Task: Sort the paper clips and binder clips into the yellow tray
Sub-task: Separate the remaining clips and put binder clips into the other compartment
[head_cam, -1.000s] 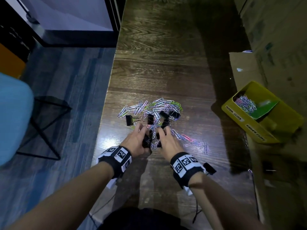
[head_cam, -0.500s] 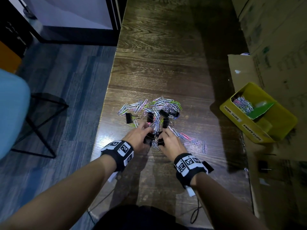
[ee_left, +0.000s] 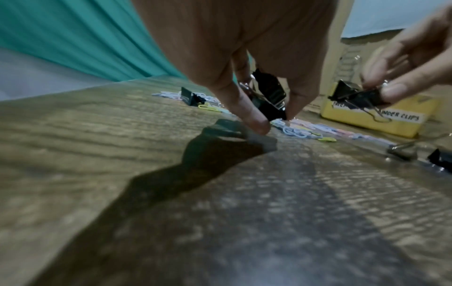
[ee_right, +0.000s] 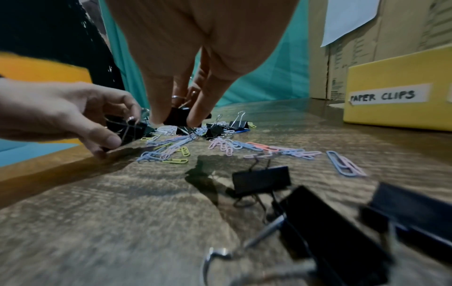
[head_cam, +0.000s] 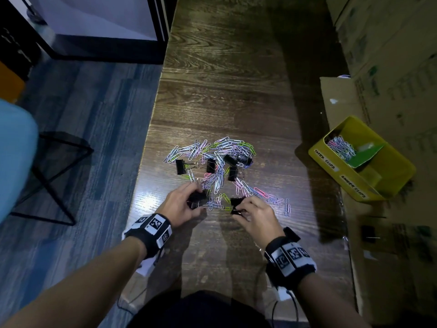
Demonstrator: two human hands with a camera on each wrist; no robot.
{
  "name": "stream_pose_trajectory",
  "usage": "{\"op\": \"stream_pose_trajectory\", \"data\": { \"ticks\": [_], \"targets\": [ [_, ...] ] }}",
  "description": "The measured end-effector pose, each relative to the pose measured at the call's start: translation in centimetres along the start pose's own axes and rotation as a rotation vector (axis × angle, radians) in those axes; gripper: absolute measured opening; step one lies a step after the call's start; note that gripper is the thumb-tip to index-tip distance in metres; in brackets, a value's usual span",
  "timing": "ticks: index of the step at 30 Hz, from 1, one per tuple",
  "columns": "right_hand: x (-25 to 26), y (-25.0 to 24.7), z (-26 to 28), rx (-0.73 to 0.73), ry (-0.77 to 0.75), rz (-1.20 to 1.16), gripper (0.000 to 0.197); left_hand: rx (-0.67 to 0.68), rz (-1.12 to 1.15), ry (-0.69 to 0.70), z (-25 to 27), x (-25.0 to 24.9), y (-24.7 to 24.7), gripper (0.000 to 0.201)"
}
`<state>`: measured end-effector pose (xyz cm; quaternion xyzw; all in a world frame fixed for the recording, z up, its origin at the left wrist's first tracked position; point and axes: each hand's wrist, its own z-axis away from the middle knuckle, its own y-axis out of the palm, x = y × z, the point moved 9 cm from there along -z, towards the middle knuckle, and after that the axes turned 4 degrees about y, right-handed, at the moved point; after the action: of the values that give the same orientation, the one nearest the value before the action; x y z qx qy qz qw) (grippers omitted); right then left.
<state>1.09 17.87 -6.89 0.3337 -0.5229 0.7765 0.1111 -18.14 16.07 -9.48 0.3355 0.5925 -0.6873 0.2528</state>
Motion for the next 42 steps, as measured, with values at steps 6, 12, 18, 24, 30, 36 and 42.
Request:
{"op": "stream_pose_trajectory", "data": {
  "ticks": [6,12,18,24,30,36,42],
  "targets": [
    [-1.0,2.9,4.0,0.102,-0.035,0.094,0.021,0.146,0.016,0.070,3.6,-2.9,2.5,0.035],
    [-2.8,5.5,6.5,0.269,0.045,0.293,0.048,0.428,-0.124,0.162,4.2,-6.6,8.5,0.042],
    [-0.8,1.9,5.0,0.469,0.062,0.456,0.035,0.491,-0.165,0.128,2.6,-7.4,7.6,0.048],
    [1.1,-3.7,-3.2,0.229,-0.005,0.401,0.025,-0.059,-0.432,-0.322,-3.8,-0.3,-5.3,0.058],
    [0.7,-2.5,-10.8,0.230,-0.023,0.467,0.063,0.164,-0.445,-0.421,-6.7,5.0,-5.2,0.057],
    [0.0,-0.9,-11.7,0.237,-0.060,0.541,0.050,0.029,-0.327,-0.319,-6.2,4.3,-6.0,0.045],
    [-0.2,-2.6,-10.3,0.124,-0.091,0.323,0.038,-0.119,0.556,-0.487,-5.5,3.8,-5.1,0.036]
  ]
}}
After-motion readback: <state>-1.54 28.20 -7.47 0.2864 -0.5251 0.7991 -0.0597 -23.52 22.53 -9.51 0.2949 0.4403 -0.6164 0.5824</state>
